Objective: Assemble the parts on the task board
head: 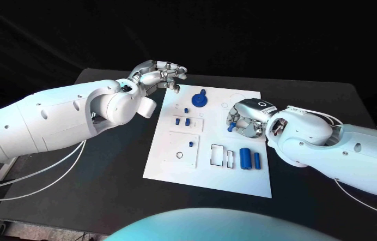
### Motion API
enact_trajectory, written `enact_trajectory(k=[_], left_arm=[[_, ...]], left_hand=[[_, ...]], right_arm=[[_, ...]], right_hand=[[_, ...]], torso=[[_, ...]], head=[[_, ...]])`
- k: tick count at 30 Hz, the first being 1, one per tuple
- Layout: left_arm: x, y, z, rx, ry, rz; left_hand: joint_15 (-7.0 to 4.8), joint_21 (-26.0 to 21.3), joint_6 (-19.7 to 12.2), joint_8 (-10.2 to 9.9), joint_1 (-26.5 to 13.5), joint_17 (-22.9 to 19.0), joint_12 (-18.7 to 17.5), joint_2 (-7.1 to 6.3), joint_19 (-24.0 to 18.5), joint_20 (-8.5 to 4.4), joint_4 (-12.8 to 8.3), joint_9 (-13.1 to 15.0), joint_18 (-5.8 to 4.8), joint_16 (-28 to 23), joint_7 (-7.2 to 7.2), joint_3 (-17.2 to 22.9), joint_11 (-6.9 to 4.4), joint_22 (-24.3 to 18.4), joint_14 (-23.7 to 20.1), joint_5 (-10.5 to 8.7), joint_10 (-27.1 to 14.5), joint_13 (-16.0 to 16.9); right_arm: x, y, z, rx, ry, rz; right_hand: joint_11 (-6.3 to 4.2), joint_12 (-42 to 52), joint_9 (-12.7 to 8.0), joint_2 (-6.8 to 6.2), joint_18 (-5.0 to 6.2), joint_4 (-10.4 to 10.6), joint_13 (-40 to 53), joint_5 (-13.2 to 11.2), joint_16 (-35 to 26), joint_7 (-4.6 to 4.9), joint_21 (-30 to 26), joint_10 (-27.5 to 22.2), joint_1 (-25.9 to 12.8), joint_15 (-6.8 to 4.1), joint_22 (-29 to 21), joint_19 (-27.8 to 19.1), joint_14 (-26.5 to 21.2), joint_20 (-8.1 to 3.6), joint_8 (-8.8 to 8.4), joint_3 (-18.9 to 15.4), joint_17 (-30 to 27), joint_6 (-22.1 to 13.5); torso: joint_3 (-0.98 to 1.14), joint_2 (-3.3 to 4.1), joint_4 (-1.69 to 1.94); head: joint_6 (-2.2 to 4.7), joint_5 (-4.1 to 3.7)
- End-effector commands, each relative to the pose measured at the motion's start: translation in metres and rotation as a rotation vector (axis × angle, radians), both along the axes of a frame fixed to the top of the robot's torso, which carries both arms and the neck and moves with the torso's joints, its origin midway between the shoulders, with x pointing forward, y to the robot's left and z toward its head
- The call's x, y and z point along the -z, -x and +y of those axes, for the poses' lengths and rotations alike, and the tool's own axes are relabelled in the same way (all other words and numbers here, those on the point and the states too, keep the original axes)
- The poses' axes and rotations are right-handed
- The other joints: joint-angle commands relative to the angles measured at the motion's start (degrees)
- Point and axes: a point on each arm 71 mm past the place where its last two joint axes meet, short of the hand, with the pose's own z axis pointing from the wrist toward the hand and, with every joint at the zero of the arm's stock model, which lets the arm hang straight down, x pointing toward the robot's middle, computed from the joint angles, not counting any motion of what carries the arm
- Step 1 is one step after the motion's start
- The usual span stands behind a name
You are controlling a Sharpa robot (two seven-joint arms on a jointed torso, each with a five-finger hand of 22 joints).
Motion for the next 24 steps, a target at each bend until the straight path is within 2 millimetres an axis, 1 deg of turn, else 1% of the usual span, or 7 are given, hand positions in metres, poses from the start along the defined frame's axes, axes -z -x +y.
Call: enact_trajectory(k=[1, 5, 9, 13, 16, 21, 24], left_arm=[[-0.001, 0.0, -0.002, 0.009, 0.008, -0.002], [-0.001, -0.001, -0.002, 0.009, 0.008, -0.003], [-0.001, -0.001, -0.003, 0.01, 0.009, -0.003], [0.0, -0.001, -0.003, 0.01, 0.009, -0.003], [0.0, -0.001, -0.003, 0.011, 0.009, -0.003], [0.0, -0.002, -0.005, 0.015, 0.01, -0.002], [0.0, -0.002, -0.006, 0.018, 0.012, -0.002]], left_hand=[[-0.05, -0.29, -0.34, 0.31, -0.04, -0.05, 0.12, 0.51, 0.38, -0.02, 0.0, 0.08, 0.63, -0.32, 0.04, 0.01, -0.1, -0.1, -0.06, -0.39, -0.21, -0.09], [-0.06, -0.31, -0.35, 0.32, 0.01, -0.06, 0.12, 0.53, 0.39, -0.03, -0.01, 0.08, 0.64, -0.32, 0.04, 0.02, -0.11, -0.11, -0.06, -0.41, -0.22, -0.1], [-0.05, -0.33, -0.35, 0.32, -0.01, -0.06, 0.12, 0.52, 0.4, -0.03, 0.0, 0.09, 0.64, -0.31, 0.05, 0.0, -0.09, -0.11, -0.06, -0.42, -0.22, -0.1], [-0.05, -0.33, -0.35, 0.32, -0.01, -0.06, 0.12, 0.52, 0.4, -0.03, 0.0, 0.09, 0.64, -0.31, 0.05, 0.0, -0.09, -0.11, -0.06, -0.42, -0.22, -0.1], [-0.05, -0.33, -0.35, 0.32, -0.01, -0.06, 0.12, 0.52, 0.4, -0.03, 0.0, 0.09, 0.64, -0.31, 0.05, 0.0, -0.09, -0.11, -0.06, -0.42, -0.22, -0.1], [-0.05, -0.37, -0.37, 0.34, -0.05, -0.08, 0.12, 0.49, 0.43, -0.03, 0.03, 0.1, 0.63, -0.31, 0.07, -0.05, -0.07, -0.13, -0.07, -0.43, -0.25, -0.1], [-0.05, -0.37, -0.37, 0.34, -0.05, -0.08, 0.12, 0.49, 0.43, -0.03, 0.03, 0.1, 0.63, -0.31, 0.07, -0.05, -0.07, -0.13, -0.07, -0.43, -0.25, -0.1]], right_arm=[[-0.004, 0.003, 0.002, -0.016, -0.02, -0.043], [-0.009, 0.007, 0.003, -0.023, -0.035, -0.053], [-0.016, 0.009, 0.002, -0.026, -0.044, -0.065], [-0.027, 0.012, 0.002, -0.031, -0.055, -0.082], [-0.034, 0.016, 0.004, -0.039, -0.065, -0.09], [-0.044, 0.026, 0.019, -0.087, -0.094, -0.099], [-0.048, 0.034, 0.037, -0.143, -0.113, -0.103]], right_hand=[[-2.27, 0.31, 0.66, 0.48, -0.67, -1.29, 0.48, 0.14, 0.42, -0.21, 0.5, 2.85, -2.21, -0.56, 0.33, 0.12, 3.0, -0.49, 0.56, 1.63, 0.22, 0.34], [-2.33, 0.27, 0.97, 0.35, -0.74, -1.97, 0.53, 0.14, 0.46, -0.26, 0.85, 3.07, -2.86, -0.61, 0.6, 0.23, 3.02, -0.54, 0.81, 2.25, 0.27, 0.34], [-2.34, 0.25, 1.07, 0.31, -0.77, -2.19, 0.54, 0.14, 0.48, -0.28, 0.99, 3.12, -3.09, -0.62, 0.7, 0.28, 3.03, -0.56, 0.89, 2.45, 0.32, 0.33], [-2.35, 0.23, 1.17, 0.27, -0.79, -2.4, 0.56, 0.14, 0.48, -0.29, 1.08, 3.17, -3.3, -0.63, 0.77, 0.3, 3.03, -0.57, 0.96, 2.63, 0.29, 0.32], [-2.36, 0.22, 1.24, 0.24, -0.81, -2.55, 0.56, 0.15, 0.43, -0.29, 1.15, 3.2, -3.49, -0.64, 0.84, 0.33, 3.01, -0.58, 1.02, 2.78, 0.17, 0.31], [-2.36, 0.2, 1.31, 0.22, -0.81, -2.71, 0.57, 0.17, 0.44, -0.3, 1.17, 3.22, -3.66, -0.64, 0.87, 0.33, 3.02, -0.58, 1.07, 2.94, 0.2, 0.3], [-2.36, 0.17, 1.35, 0.2, -0.81, -2.84, 0.57, 0.18, 0.42, -0.3, 1.16, 3.2, -3.75, -0.64, 0.88, 0.32, 3.0, -0.58, 1.08, 3.06, 0.15, 0.27]], torso=[[0.01, -0.01, -0.04], [-0.01, -0.05, -0.06], [-0.01, -0.1, -0.12], [-0.01, -0.14, -0.03], [-0.01, -0.18, -0.05], [0.0, -0.08, -0.06], [0.07, -0.07, -0.16]], head=[[0.06, 0.04], [0.11, -0.02], [0.19, 0.0], [0.35, -0.08], [0.4, -0.02], [0.5, 0.18], [0.65, 0.62]])
